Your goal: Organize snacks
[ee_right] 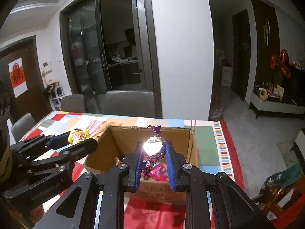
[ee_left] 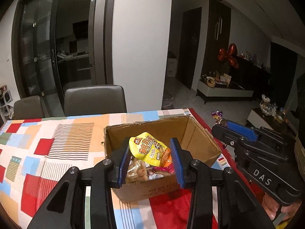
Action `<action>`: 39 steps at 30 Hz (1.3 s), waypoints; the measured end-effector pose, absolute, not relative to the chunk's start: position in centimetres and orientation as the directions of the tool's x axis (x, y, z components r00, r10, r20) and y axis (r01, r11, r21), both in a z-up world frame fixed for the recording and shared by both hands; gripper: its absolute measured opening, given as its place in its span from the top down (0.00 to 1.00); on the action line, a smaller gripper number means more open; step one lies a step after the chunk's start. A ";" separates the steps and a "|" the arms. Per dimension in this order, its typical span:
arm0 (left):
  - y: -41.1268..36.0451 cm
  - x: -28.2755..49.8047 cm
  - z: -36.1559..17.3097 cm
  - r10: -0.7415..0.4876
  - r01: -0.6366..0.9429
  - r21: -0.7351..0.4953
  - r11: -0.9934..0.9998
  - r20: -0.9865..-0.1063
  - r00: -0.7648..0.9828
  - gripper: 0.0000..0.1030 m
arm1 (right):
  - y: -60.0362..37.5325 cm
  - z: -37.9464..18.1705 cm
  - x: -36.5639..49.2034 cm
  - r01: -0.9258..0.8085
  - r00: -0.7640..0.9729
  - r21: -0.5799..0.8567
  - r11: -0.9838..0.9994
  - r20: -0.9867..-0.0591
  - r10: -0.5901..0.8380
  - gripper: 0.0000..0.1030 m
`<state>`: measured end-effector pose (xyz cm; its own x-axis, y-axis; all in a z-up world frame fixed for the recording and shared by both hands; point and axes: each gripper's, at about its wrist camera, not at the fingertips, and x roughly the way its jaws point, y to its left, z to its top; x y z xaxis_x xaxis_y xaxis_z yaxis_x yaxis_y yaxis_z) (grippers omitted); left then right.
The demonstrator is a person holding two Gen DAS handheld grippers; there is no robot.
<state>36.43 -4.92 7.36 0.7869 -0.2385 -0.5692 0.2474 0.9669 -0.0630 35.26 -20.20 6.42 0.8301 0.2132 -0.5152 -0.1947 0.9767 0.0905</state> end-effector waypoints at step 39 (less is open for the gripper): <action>-2.5 21.5 8.4 0.001 0.050 0.107 0.993 -0.426 0.905 0.00 | -21.3 7.6 21.8 -0.096 0.892 0.004 0.995 -0.444 0.088 0.08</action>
<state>21.47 -2.53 8.43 0.9049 0.0006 -0.4255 0.0495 0.9931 0.1068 21.78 -21.27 7.64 0.8915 0.0879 -0.4444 -0.0962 0.9954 0.0040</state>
